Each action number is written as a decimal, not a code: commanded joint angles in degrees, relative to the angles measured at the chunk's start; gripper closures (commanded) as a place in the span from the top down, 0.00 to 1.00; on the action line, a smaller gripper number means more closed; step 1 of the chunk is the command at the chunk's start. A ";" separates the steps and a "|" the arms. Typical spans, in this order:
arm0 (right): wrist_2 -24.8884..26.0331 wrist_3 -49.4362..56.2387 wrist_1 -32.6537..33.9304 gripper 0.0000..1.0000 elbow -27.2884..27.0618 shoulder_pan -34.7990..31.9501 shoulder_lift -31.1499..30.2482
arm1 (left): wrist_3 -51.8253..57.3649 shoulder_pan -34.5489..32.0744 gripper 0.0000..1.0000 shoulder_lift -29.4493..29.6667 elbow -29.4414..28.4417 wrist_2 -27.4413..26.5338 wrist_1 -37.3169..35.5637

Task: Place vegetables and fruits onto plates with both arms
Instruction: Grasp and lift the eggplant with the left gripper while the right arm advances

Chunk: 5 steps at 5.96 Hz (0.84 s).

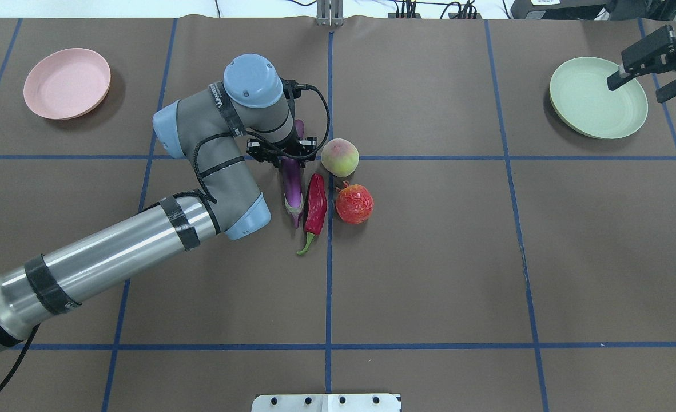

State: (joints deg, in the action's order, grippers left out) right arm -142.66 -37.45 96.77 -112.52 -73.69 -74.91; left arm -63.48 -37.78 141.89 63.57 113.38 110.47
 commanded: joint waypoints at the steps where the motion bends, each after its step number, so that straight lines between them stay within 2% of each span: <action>1: 0.36 -1.84 0.09 1.00 -0.86 1.70 1.16 | -0.06 0.34 0.23 0.05 0.06 0.09 -0.17; 2: 1.58 -1.84 0.00 1.00 -0.86 3.10 1.69 | -0.15 -0.45 0.00 0.05 0.41 0.52 -0.78; 3: 3.68 -2.36 0.09 1.00 -0.77 5.64 3.18 | 0.02 -3.59 0.00 0.05 0.59 1.83 -1.05; 4: 4.23 -2.80 0.00 1.00 -0.42 8.27 4.67 | 0.20 -7.27 0.00 -0.03 0.59 5.32 -3.05; 5: 4.84 -3.33 0.09 1.00 -0.07 10.82 6.95 | 1.16 -10.70 0.00 -0.82 2.76 6.93 -6.73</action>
State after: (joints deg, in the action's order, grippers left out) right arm -138.50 -40.29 96.81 -112.92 -65.36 -69.95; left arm -63.01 -45.19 141.62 64.87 118.39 106.65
